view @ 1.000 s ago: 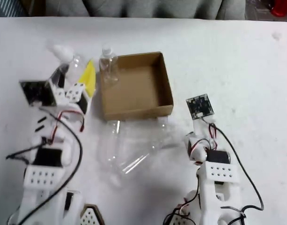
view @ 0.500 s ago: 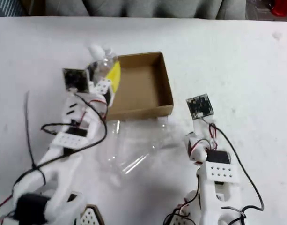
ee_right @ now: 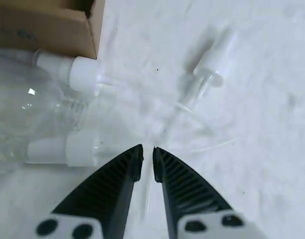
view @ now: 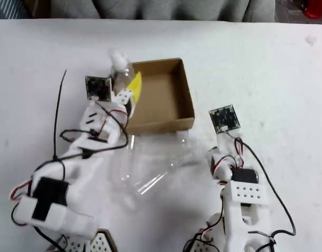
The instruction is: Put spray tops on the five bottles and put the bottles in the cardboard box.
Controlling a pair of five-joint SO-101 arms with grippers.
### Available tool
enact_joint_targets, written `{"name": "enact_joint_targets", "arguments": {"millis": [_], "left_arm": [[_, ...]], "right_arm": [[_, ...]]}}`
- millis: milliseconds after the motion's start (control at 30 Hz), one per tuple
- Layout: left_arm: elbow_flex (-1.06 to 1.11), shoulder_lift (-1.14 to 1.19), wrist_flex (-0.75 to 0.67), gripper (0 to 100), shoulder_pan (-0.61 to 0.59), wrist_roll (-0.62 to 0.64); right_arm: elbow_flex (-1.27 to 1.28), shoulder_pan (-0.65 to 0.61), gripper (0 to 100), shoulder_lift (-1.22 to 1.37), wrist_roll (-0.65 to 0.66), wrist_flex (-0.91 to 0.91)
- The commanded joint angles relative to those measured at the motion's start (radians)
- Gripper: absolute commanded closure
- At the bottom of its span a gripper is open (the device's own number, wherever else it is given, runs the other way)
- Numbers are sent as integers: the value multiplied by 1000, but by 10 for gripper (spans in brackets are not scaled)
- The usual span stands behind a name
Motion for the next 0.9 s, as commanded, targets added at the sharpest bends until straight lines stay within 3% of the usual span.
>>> {"name": "enact_joint_targets", "arguments": {"millis": [0,567,867], "left_arm": [[-118,61,-38,978,-13,5],[-141,168,-40,979,-28,5],[-48,170,-187,979,-27,5]], "right_arm": [[-5,8,981,-19,25,-15],[-2,7,981,-18,49,-31],[5,7,981,-18,52,-38]]}}
